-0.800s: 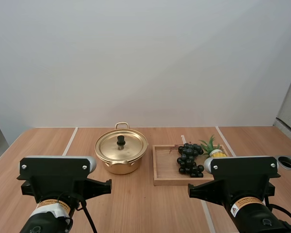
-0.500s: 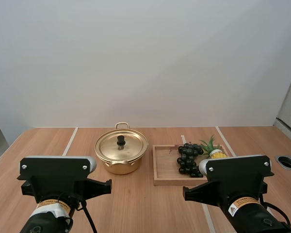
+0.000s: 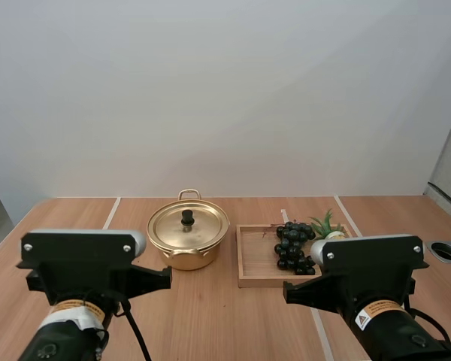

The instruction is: Open the pot, put the grape inside, and close it

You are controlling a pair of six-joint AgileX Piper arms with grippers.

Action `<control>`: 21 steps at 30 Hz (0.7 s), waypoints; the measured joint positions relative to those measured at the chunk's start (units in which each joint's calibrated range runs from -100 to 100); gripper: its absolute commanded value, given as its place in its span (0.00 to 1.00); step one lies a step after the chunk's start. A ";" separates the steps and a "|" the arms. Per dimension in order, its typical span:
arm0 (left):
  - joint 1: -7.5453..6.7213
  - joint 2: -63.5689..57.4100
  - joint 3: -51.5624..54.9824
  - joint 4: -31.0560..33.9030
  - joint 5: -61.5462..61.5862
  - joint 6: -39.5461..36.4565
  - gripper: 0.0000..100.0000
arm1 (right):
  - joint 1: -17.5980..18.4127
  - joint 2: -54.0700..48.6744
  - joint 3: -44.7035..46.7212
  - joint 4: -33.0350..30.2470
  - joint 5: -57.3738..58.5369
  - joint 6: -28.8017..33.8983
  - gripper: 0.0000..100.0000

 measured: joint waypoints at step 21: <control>0.00 -0.20 -44.51 0.21 -2.84 0.00 0.00 | 0.00 -0.36 -48.70 0.00 0.04 0.00 0.00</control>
